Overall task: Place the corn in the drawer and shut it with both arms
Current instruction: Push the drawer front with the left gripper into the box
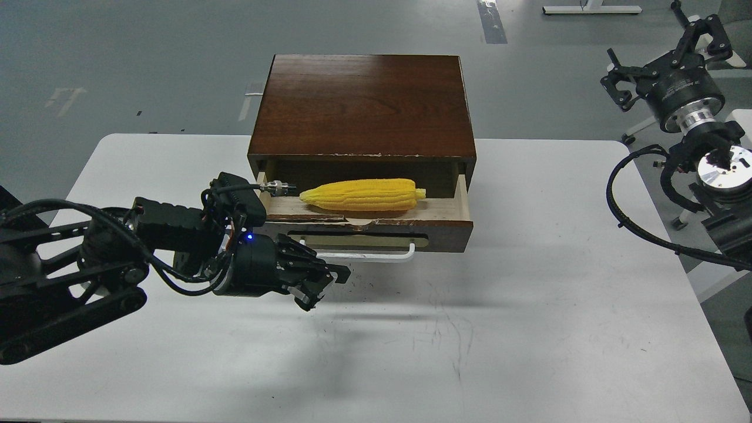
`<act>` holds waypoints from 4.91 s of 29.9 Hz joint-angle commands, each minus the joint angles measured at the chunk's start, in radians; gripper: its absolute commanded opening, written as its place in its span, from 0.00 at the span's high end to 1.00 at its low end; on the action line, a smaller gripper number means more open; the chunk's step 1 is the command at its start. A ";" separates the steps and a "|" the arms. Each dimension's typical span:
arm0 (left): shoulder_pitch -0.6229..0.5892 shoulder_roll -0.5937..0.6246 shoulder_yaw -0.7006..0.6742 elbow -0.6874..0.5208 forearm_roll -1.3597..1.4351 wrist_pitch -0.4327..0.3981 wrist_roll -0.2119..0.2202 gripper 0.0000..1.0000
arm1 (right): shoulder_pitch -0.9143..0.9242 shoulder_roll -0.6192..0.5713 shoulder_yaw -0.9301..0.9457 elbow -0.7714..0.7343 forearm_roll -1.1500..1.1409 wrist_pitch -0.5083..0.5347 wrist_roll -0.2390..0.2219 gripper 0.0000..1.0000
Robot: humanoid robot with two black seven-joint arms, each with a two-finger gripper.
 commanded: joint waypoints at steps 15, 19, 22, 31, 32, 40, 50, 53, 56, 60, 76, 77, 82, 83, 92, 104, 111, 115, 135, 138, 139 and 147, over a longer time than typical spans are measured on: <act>-0.012 0.004 -0.006 0.036 0.029 0.000 0.002 1.00 | -0.001 0.000 0.000 -0.007 0.000 0.000 0.000 0.00; -0.015 0.003 -0.007 0.051 0.026 0.000 0.000 1.00 | 0.000 0.000 0.000 -0.007 0.000 0.000 0.000 0.00; -0.034 0.003 -0.009 0.065 0.020 0.000 -0.003 1.00 | -0.001 0.000 0.000 -0.007 0.000 0.000 0.000 0.00; -0.038 -0.005 -0.012 0.099 0.020 0.000 -0.003 1.00 | 0.002 0.000 0.000 -0.007 0.000 0.000 0.000 0.00; -0.038 -0.006 -0.012 0.108 0.020 0.000 -0.003 1.00 | 0.000 0.000 0.000 -0.007 0.000 0.000 0.000 0.00; -0.038 -0.005 -0.012 0.132 0.016 0.000 -0.001 1.00 | 0.000 0.000 0.000 -0.007 0.000 0.000 0.000 0.00; -0.057 -0.008 -0.015 0.185 -0.024 0.000 -0.003 1.00 | 0.002 0.000 0.000 -0.007 0.000 0.000 0.000 0.00; -0.058 -0.008 -0.015 0.191 -0.026 0.000 -0.003 1.00 | 0.002 0.000 0.000 -0.007 0.000 0.000 0.000 0.00; -0.058 -0.009 -0.015 0.198 -0.026 0.000 -0.003 1.00 | 0.002 0.000 0.000 -0.007 0.000 0.000 0.000 0.00; -0.058 -0.011 -0.015 0.200 -0.026 0.000 -0.003 1.00 | 0.002 0.000 0.000 -0.007 0.000 0.000 0.000 0.00; -0.071 -0.037 -0.015 0.237 -0.027 0.000 -0.001 1.00 | 0.002 0.000 0.000 -0.007 0.000 0.000 0.000 0.00; -0.071 -0.042 -0.015 0.241 -0.027 0.000 -0.001 1.00 | 0.002 0.000 0.000 -0.007 0.000 0.000 0.000 0.00; -0.072 -0.055 -0.015 0.263 -0.027 0.000 -0.001 1.00 | 0.002 0.000 0.000 -0.007 0.000 0.000 0.000 0.00; -0.074 -0.057 -0.015 0.270 -0.027 0.000 -0.001 1.00 | 0.002 0.000 0.000 -0.007 0.000 0.000 0.000 0.00; -0.074 -0.068 -0.014 0.290 -0.027 0.000 -0.003 1.00 | 0.002 0.000 0.000 -0.007 0.000 0.000 0.000 0.00; -0.103 -0.071 -0.015 0.336 -0.052 0.000 -0.004 1.00 | 0.002 0.000 0.000 -0.007 0.000 0.000 0.000 0.00; -0.117 -0.078 -0.014 0.346 -0.054 0.000 -0.006 1.00 | 0.000 0.000 0.000 -0.007 0.000 0.000 0.000 0.00; -0.117 -0.082 -0.014 0.355 -0.054 0.000 -0.006 1.00 | 0.002 0.000 0.000 -0.007 0.000 0.000 0.000 0.00; -0.127 -0.106 -0.015 0.390 -0.078 0.000 -0.004 1.00 | 0.002 0.000 0.000 -0.007 0.000 0.000 0.000 0.00; -0.127 -0.106 -0.015 0.398 -0.078 0.000 -0.006 1.00 | 0.002 0.000 0.000 -0.007 0.000 0.000 0.000 0.00; -0.129 -0.106 -0.015 0.401 -0.080 0.000 -0.007 1.00 | 0.002 0.000 0.000 -0.007 0.000 0.000 0.000 0.00; -0.160 -0.102 -0.015 0.373 -0.138 0.000 -0.010 1.00 | 0.003 0.000 0.000 -0.006 0.000 0.000 0.000 0.00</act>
